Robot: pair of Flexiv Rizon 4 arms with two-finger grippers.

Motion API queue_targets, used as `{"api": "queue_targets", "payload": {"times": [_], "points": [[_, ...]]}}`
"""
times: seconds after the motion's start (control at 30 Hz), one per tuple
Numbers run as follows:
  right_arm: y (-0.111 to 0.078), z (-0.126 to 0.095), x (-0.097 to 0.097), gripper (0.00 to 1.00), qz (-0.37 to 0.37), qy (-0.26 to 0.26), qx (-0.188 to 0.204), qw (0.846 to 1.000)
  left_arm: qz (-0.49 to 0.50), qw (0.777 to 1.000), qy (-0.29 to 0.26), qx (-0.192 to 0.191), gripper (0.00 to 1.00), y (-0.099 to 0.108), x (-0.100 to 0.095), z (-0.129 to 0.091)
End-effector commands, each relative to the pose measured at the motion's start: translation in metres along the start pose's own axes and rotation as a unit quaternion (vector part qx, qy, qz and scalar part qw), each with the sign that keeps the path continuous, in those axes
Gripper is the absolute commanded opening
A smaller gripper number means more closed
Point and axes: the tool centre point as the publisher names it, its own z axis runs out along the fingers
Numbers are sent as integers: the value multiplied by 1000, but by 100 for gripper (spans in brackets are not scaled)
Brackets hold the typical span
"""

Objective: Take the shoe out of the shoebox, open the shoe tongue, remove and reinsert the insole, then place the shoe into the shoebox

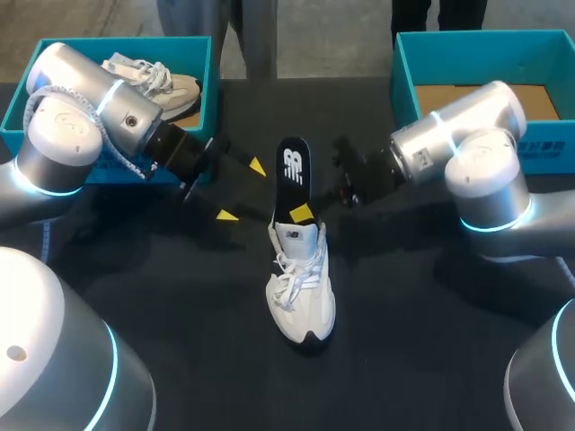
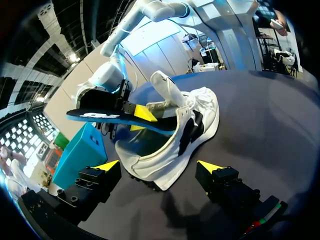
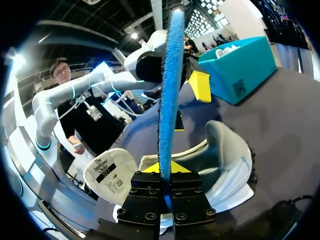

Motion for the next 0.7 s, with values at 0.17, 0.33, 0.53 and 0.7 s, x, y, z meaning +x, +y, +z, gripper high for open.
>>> {"api": "queue_targets", "payload": {"times": [0.17,0.33,0.53,0.7], "points": [[-5,7,3,2,4,0,-2,1000,0,1000,2,-2,100,-1,1,0],[2,1,1,29,-4,-11,-7,1000,1,1000,3,-3,100,-3,3,-1],[15,-3,-4,29,-21,-12,-1,1000,-1,1000,2,-5,100,-4,5,-2],[19,0,-13,22,-25,-1,5,1000,-1,1000,1,-7,100,-5,6,-3]]}}
